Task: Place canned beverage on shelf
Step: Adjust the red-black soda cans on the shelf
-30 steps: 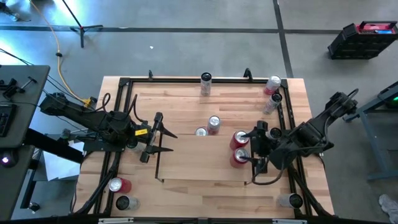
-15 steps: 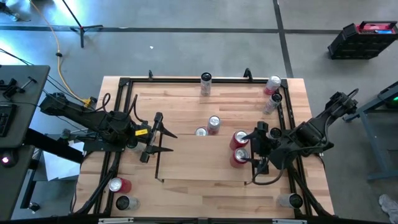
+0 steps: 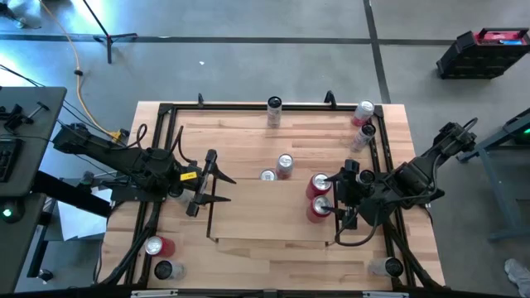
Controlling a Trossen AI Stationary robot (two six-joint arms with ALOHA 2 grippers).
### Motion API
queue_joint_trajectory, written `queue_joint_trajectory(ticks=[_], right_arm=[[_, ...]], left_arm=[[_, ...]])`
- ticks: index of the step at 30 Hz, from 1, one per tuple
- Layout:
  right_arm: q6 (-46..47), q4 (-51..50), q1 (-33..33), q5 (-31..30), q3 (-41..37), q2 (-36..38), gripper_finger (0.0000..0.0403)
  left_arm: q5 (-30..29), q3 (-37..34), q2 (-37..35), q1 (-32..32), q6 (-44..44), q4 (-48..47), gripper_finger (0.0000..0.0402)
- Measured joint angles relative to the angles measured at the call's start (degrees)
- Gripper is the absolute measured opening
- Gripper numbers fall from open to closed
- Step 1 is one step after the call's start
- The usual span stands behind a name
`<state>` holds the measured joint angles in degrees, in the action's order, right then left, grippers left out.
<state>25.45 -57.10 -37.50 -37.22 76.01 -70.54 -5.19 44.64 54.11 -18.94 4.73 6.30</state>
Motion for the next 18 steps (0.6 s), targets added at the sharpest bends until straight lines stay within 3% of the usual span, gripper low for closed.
queue_joint_trajectory(ticks=[6,18], right_arm=[[-0.7,-0.3,0.0,-2.4,0.0,0.0,0.0344],[-3.9,4.3,-0.2,0.0,0.0,0.2,0.0344]], left_arm=[[0.0,0.0,0.0,0.0,0.0,0.0,0.0216],[0.0,0.0,0.0,0.0,0.0,0.0,0.0216]])
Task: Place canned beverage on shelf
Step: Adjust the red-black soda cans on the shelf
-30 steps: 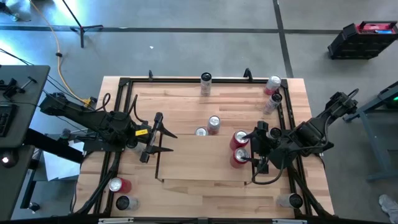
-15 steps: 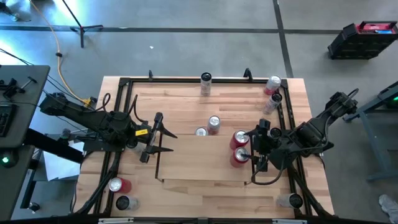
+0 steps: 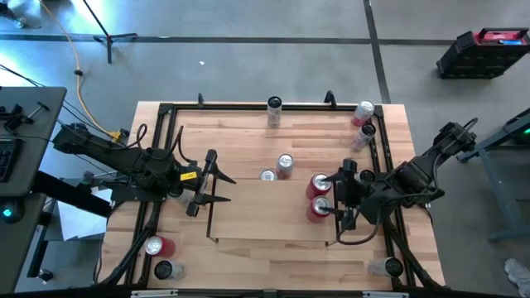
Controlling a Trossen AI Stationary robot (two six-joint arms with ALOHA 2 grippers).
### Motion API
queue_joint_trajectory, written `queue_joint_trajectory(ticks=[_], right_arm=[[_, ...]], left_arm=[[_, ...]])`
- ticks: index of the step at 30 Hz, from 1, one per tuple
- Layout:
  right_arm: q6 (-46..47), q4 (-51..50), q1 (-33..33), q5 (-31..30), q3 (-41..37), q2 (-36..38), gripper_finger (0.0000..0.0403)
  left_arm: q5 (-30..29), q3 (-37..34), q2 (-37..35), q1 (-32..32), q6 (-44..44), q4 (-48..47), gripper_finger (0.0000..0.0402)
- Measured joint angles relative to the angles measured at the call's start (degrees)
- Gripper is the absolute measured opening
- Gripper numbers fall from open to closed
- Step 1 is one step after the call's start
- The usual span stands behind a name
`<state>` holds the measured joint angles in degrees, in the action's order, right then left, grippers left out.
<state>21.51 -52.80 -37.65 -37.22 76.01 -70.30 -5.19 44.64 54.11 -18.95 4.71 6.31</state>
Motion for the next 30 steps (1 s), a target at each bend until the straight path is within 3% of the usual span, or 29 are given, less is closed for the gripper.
queue_joint_trajectory(ticks=[7,30], right_arm=[[3.9,-2.9,0.1,1.0,0.0,-0.2,0.0344],[3.5,-4.2,0.1,-1.3,0.1,-1.3,0.0344]], left_arm=[[0.0,0.0,0.0,0.0,-0.2,0.0,0.0216],[0.0,0.0,0.0,0.0,-0.1,-0.1,0.0216]])
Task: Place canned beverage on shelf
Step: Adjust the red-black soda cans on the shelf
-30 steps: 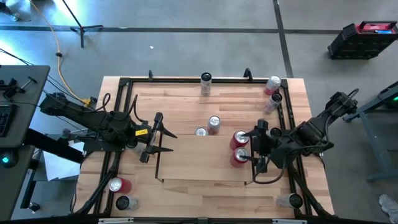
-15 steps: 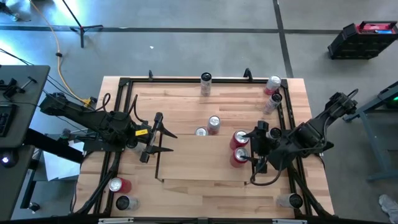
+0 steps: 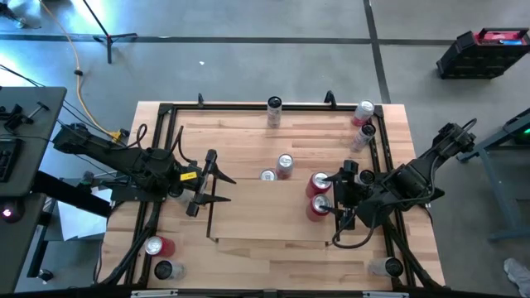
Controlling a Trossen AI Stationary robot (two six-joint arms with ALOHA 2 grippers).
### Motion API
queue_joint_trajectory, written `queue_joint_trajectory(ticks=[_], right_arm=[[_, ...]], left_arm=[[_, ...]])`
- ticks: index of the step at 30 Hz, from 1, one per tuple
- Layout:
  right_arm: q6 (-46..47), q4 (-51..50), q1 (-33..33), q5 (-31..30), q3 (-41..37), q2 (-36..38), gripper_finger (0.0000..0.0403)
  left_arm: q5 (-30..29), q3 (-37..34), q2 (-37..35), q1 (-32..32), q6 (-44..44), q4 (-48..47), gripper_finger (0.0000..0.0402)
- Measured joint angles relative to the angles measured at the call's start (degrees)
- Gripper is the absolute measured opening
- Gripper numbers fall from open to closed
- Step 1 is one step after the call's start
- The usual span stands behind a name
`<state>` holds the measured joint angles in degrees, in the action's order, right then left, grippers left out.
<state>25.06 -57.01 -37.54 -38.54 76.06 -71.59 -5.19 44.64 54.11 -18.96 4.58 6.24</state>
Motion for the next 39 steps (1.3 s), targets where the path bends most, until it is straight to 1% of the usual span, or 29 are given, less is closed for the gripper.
queue_joint_trajectory(ticks=[10,25,31,39], right_arm=[[-1.8,0.5,0.0,0.1,0.4,0.0,0.0344],[-1.1,-0.1,0.0,1.5,1.0,-0.1,0.0344],[0.9,-2.0,0.0,0.1,1.0,-0.1,0.0344],[0.5,-2.1,0.0,-1.1,0.9,-0.1,0.0344]], left_arm=[[0.0,0.0,0.0,0.0,0.0,0.0,0.0216],[0.0,0.0,0.0,0.0,-0.5,-0.4,0.0216],[0.0,0.0,0.0,0.0,-0.5,-0.4,0.0216],[0.0,0.0,0.0,0.0,-0.5,-0.4,0.0216]])
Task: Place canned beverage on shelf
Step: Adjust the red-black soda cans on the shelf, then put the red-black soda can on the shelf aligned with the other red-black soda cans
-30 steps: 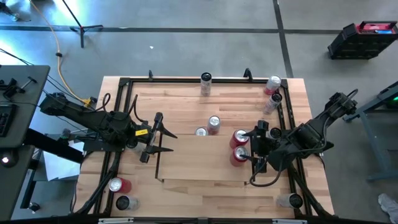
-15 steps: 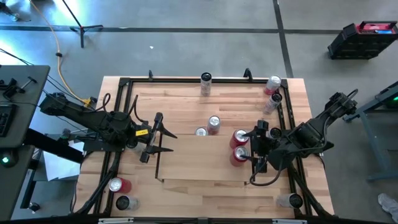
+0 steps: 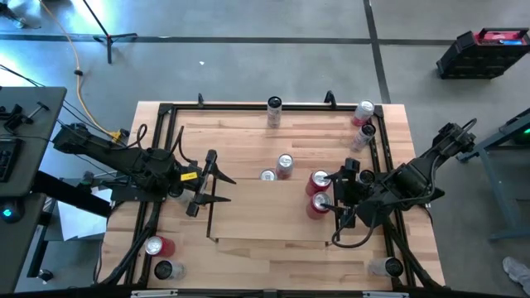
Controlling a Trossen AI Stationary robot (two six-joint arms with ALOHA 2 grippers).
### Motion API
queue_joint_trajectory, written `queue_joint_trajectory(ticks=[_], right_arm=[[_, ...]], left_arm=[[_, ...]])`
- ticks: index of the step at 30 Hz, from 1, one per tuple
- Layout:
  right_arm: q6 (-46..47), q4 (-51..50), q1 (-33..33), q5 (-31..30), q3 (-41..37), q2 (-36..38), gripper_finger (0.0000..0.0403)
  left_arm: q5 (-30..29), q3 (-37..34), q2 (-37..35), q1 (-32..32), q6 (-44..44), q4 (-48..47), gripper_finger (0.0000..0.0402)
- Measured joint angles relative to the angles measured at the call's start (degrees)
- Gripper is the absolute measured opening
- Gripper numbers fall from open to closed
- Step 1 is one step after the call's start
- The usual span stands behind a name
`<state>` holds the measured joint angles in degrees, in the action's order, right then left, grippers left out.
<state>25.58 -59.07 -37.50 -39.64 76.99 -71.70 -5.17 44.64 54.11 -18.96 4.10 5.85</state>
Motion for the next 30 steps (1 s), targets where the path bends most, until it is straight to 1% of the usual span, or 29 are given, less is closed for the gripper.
queue_joint_trajectory(ticks=[12,16,23,24,27,30], right_arm=[[0.3,0.7,0.0,0.7,0.0,0.0,0.0344],[-1.0,1.8,0.0,0.6,0.0,0.0,0.0344],[-4.1,3.2,0.0,-1.5,0.5,0.0,0.0344],[-4.2,3.5,0.0,-2.0,1.0,0.0,0.0344],[-5.3,4.1,0.0,-3.1,2.6,0.1,0.0344],[-6.2,4.3,0.0,-4.8,4.8,0.1,0.0344]], left_arm=[[0.0,0.0,0.0,0.0,0.0,0.0,0.0216],[0.0,0.0,0.0,0.0,0.0,0.0,0.0216],[0.0,0.0,0.0,0.0,-1.1,-0.1,0.0216],[-0.1,0.1,-0.1,0.0,-1.1,-0.8,0.0216],[-2.3,2.7,-1.0,0.0,-2.2,-7.4,0.0216],[-6.6,6.4,-1.7,0.0,-3.8,-17.5,0.0216]])
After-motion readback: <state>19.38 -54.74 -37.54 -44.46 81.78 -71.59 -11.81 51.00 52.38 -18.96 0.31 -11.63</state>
